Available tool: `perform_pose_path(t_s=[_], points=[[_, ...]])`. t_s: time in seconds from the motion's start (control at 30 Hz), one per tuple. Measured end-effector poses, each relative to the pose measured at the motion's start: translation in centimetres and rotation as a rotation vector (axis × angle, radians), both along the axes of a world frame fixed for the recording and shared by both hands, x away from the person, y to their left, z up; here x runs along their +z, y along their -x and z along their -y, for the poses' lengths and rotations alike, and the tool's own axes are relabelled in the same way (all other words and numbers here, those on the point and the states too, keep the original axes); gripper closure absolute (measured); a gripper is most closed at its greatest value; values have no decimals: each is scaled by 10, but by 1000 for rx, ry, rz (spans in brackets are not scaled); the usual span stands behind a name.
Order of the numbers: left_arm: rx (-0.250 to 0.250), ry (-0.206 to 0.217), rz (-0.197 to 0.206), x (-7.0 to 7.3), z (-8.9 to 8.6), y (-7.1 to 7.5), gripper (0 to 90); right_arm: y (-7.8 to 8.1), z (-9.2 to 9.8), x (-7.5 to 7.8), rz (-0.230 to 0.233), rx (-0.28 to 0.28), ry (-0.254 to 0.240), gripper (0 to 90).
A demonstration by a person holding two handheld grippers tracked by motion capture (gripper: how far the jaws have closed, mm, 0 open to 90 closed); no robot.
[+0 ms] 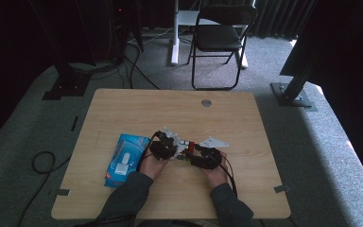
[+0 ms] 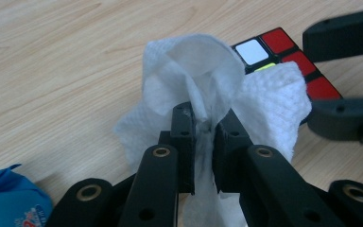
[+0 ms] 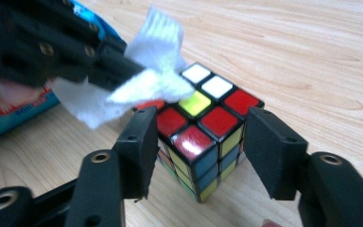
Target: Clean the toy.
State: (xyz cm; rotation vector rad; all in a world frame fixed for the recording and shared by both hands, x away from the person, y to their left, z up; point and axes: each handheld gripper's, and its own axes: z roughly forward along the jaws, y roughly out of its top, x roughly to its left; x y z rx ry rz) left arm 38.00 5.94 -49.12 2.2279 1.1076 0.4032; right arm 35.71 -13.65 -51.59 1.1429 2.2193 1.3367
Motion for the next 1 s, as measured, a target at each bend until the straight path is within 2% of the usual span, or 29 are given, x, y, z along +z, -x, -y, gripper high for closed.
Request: perform_pose_path(t_s=[0.13,0.3,0.63,0.83,1.0], points=[[-13,-6,-4,-1,4,1,806,-3,5,3,-20,-26,-28,527],[-16,-16,-11,-4,5,0,805,-7,11,5,-32,-60,-25,574],[-2,-28,-20,-8,4,-3,801,-14,10,6,-77,-104,-27,607],[14,-26,-13,-7,2,-5,802,-15,9,6,-85,-105,-38,638],[39,1,6,-5,0,-6,815,-14,8,7,-78,-98,-32,661]])
